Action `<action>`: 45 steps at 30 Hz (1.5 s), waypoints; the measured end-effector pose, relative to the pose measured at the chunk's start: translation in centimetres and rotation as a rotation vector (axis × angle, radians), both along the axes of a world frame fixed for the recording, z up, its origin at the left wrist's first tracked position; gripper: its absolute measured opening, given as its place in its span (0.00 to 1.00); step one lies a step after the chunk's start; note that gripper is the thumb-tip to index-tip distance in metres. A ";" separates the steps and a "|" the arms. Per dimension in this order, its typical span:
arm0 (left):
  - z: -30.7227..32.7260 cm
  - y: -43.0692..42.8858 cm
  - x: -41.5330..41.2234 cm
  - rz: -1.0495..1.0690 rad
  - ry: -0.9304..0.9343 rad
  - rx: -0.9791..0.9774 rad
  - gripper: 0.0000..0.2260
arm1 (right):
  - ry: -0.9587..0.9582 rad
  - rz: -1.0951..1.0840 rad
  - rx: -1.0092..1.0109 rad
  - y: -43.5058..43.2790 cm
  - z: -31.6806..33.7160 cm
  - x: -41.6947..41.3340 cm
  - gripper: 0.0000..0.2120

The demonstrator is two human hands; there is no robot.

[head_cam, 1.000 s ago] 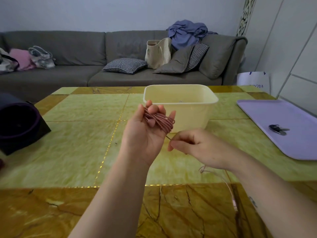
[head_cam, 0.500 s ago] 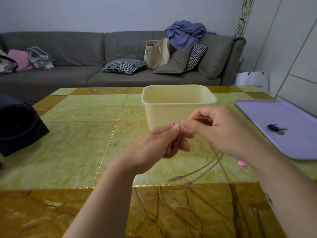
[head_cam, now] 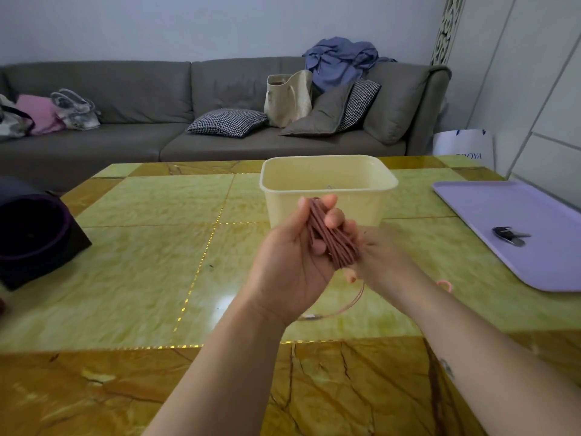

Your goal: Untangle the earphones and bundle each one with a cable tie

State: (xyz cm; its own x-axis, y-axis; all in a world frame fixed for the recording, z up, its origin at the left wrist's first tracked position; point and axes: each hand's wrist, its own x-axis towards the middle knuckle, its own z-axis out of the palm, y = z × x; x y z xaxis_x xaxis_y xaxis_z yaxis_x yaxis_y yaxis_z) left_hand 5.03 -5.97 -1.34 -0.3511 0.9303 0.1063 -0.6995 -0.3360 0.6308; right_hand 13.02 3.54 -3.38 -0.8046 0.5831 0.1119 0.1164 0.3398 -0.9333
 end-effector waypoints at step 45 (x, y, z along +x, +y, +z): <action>-1.3 -0.5 -1.0 -0.371 0.614 -0.223 0.13 | 0.186 0.057 0.205 -0.3 1.3 3.2 0.09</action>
State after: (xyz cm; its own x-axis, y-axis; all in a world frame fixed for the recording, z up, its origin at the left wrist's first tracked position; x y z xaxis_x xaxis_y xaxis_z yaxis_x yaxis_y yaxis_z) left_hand 4.01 -6.49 -2.63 0.0511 0.9984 -0.0233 -0.2419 0.0350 0.9697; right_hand 16.21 3.26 -2.08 -0.7900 0.4876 0.3717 -0.0753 0.5245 -0.8481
